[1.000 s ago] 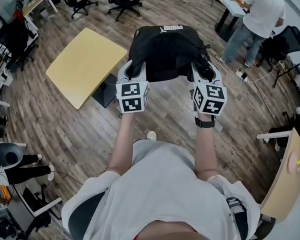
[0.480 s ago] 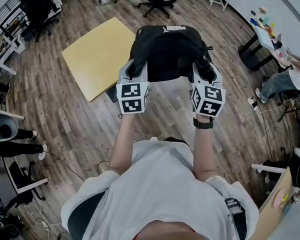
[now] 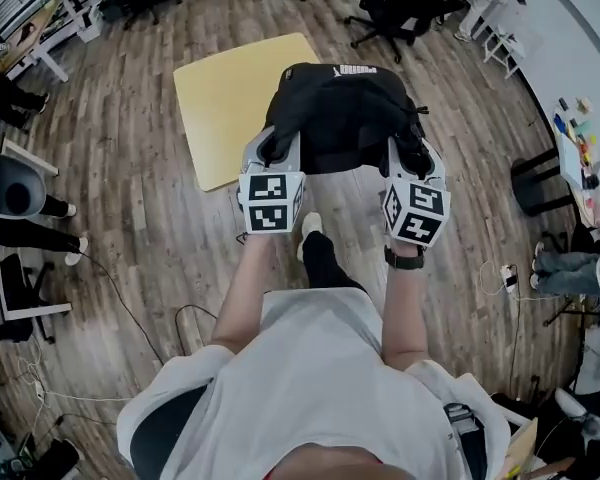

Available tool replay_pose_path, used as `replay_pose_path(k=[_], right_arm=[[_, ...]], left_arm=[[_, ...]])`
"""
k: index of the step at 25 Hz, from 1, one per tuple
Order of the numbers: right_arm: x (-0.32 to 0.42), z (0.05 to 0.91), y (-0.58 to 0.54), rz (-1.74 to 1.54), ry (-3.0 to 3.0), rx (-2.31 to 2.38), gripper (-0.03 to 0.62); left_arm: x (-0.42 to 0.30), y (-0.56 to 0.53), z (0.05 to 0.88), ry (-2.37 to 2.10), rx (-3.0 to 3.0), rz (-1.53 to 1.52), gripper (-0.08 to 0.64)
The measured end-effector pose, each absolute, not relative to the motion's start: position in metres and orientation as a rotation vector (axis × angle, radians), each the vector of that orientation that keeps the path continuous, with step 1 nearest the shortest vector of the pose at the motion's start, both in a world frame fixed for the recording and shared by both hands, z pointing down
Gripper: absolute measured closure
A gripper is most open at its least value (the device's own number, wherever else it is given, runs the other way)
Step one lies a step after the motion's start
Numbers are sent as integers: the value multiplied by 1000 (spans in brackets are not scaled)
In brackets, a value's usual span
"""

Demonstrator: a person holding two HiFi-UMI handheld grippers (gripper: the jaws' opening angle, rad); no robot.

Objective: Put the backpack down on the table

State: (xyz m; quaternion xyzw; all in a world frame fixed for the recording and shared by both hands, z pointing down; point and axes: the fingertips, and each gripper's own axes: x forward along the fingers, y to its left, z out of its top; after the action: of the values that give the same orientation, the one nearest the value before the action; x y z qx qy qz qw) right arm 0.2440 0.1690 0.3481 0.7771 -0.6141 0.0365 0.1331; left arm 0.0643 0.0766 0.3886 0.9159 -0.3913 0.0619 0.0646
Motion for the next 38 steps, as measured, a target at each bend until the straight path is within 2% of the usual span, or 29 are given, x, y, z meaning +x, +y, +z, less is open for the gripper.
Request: replay_pose_path(k=[5, 15, 38], right_arm=[[236, 351, 72, 76, -1936, 2122, 424], [157, 342, -113, 24, -2232, 1842, 423], [133, 365, -301, 55, -2338, 1674, 423]], left_arm=[[47, 5, 394, -1368, 2672, 193, 485], [-40, -129, 381, -1722, 2460, 208, 494], [-62, -287, 408, -1841, 2311, 231, 499]])
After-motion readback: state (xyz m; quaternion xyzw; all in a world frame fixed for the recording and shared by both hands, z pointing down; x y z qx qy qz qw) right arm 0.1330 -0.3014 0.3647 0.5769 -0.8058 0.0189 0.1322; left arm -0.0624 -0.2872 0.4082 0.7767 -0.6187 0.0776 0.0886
